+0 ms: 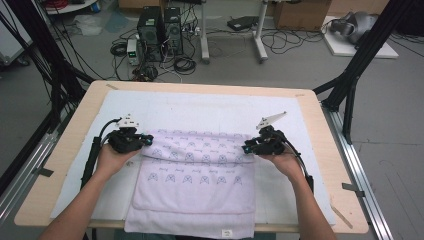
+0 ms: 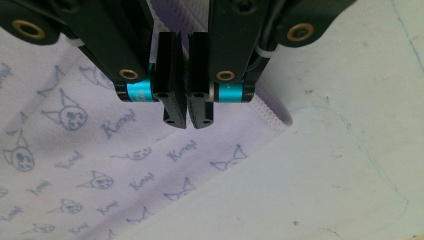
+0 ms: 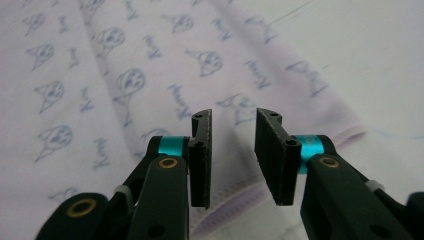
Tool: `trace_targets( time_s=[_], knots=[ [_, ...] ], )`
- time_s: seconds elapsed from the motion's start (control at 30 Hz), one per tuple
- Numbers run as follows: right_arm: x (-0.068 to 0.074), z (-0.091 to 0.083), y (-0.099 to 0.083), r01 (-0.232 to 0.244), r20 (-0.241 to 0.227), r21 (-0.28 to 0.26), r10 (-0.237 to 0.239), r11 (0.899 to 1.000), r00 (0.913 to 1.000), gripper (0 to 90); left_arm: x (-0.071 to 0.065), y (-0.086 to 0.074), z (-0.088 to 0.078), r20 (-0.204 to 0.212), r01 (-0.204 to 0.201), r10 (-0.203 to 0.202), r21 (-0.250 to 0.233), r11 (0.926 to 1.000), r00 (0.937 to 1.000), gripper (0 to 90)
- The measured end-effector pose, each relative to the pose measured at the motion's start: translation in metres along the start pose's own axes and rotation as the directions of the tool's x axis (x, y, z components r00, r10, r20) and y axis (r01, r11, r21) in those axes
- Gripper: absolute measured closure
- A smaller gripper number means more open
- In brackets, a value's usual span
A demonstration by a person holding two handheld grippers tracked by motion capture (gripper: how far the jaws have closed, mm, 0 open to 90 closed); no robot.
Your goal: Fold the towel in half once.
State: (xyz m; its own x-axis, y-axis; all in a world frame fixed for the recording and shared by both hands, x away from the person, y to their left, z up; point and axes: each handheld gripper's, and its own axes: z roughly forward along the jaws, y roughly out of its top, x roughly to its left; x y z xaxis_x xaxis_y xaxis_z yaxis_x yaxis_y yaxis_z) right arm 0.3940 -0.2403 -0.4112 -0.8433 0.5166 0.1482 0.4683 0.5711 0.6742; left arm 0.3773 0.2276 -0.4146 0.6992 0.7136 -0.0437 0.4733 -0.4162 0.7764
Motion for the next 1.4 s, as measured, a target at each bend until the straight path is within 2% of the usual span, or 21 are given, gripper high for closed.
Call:
trace_targets(
  time_s=[0.07, 0.13, 0.17, 0.23, 0.4, 0.6, 0.73, 0.8, 0.83, 0.87, 0.9, 0.93, 0.97, 1.0, 1.03, 1.07, 1.13, 1.17, 1.23, 1.33, 1.4],
  knots=[
    [0.003, 0.007, -0.002, 0.029, 0.023, 0.046, -0.03, 0.999, 0.9993, 68.3, 0.001, -0.002, 0.0, 0.003, 0.007, -0.007, 0.001, 1.0, 1.0, 85.7],
    [0.004, 0.015, -0.005, 0.031, 0.033, 0.084, -0.034, 0.996, 0.9989, 77.0, 0.001, -0.003, -0.001, 0.002, 0.012, -0.012, 0.004, 0.9999, 0.9999, 85.7],
    [0.004, 0.016, -0.006, 0.037, 0.034, 0.083, -0.04, 0.996, 0.9986, 82.8, 0.002, -0.004, -0.002, 0.0, 0.011, -0.011, 0.002, 0.9999, 0.9999, 85.7],
    [0.006, 0.012, -0.004, 0.041, 0.038, 0.06, -0.043, 0.997, 0.9983, 85.4, 0.002, -0.003, -0.004, 0.001, 0.013, -0.013, -0.012, 0.9998, 0.9999, 85.7],
    [0.004, -0.01, 0.002, 0.024, 0.04, -0.06, -0.022, 0.998, 0.999, 85.4, 0.004, 0.002, -0.01, -0.006, 0.038, -0.038, -0.062, 0.9974, 0.9993, 85.7],
    [0.0, -0.021, 0.009, 0.01, 0.067, -0.111, -0.002, 0.994, 0.9977, 85.5, 0.007, 0.01, -0.015, -0.027, 0.079, -0.083, -0.138, 0.9873, 0.9962, 85.7],
    [-0.005, -0.022, 0.014, 0.007, 0.089, -0.131, 0.005, 0.991, 0.996, 85.9, 0.011, 0.014, -0.012, -0.077, 0.086, -0.1, -0.171, 0.9816, 0.992, 85.8],
    [-0.011, -0.023, 0.021, 0.016, 0.133, -0.137, 0.002, 0.99, 0.9912, 86.6, 0.017, 0.022, -0.008, -0.126, 0.084, -0.113, -0.211, 0.9739, 0.9856, 85.9],
    [-0.016, -0.025, 0.027, 0.014, 0.152, -0.155, 0.01, 0.988, 0.9883, 86.7, 0.022, 0.031, -0.004, -0.16, 0.078, -0.116, -0.23, 0.97, 0.9802, 85.9],
    [-0.022, -0.026, 0.035, 0.016, 0.186, -0.166, 0.015, 0.986, 0.9825, 86.5, 0.028, 0.043, 0.002, -0.206, 0.068, -0.121, -0.249, 0.9662, 0.971, 85.8],
    [-0.028, -0.027, 0.045, 0.018, 0.243, -0.192, 0.03, 0.981, 0.9696, 83.9, 0.034, 0.057, 0.009, -0.249, 0.063, -0.128, -0.255, 0.9648, 0.9599, 84.4],
    [-0.036, -0.026, 0.055, -0.005, 0.289, -0.226, 0.072, 0.974, 0.9545, 75.9, 0.038, 0.068, 0.017, -0.322, 0.053, -0.132, -0.243, 0.9686, 0.9376, 79.6],
    [-0.044, -0.024, 0.064, -0.041, 0.324, -0.238, 0.119, 0.97, 0.9386, 68.6, 0.042, 0.076, 0.024, -0.35, 0.081, -0.159, -0.227, 0.9705, 0.9231, 70.5],
    [-0.05, -0.021, 0.069, -0.069, 0.34, -0.242, 0.152, 0.968, 0.9282, 66.8, 0.047, 0.079, 0.03, -0.31, 0.143, -0.211, -0.227, 0.9632, 0.927, 67.6],
    [-0.053, -0.016, 0.072, -0.088, 0.325, -0.246, 0.168, 0.965, 0.9307, 66.8, 0.047, 0.078, 0.032, -0.298, 0.153, -0.219, -0.23, 0.9611, 0.929, 67.9],
    [-0.053, -0.013, 0.072, -0.086, 0.318, -0.242, 0.163, 0.966, 0.934, 66.4, 0.046, 0.077, 0.034, -0.293, 0.143, -0.204, -0.216, 0.9658, 0.934, 68.1],
    [-0.049, -0.007, 0.07, -0.066, 0.292, -0.197, 0.122, 0.978, 0.9485, 63.5, 0.042, 0.071, 0.034, -0.266, 0.107, -0.153, -0.178, 0.9782, 0.9518, 66.5],
    [-0.046, -0.004, 0.067, -0.054, 0.275, -0.182, 0.104, 0.982, 0.9559, 63.1, 0.04, 0.066, 0.032, -0.258, 0.097, -0.137, -0.164, 0.9817, 0.9563, 65.8],
    [-0.04, -0.004, 0.058, -0.046, 0.257, -0.165, 0.088, 0.985, 0.9623, 60.7, 0.035, 0.057, 0.023, -0.228, 0.098, -0.135, -0.167, 0.9811, 0.9642, 65.4],
    [-0.024, -0.011, 0.044, -0.036, 0.216, -0.159, 0.071, 0.987, 0.9738, 58.5, 0.023, 0.041, 0.007, -0.192, 0.063, -0.095, -0.166, 0.9842, 0.9767, 63.4],
    [-0.011, -0.019, 0.034, -0.028, 0.184, -0.179, 0.062, 0.983, 0.9809, 56.8, 0.014, 0.032, -0.004, -0.174, 0.03, -0.052, -0.13, 0.9911, 0.9834, 61.5]
  ],
)
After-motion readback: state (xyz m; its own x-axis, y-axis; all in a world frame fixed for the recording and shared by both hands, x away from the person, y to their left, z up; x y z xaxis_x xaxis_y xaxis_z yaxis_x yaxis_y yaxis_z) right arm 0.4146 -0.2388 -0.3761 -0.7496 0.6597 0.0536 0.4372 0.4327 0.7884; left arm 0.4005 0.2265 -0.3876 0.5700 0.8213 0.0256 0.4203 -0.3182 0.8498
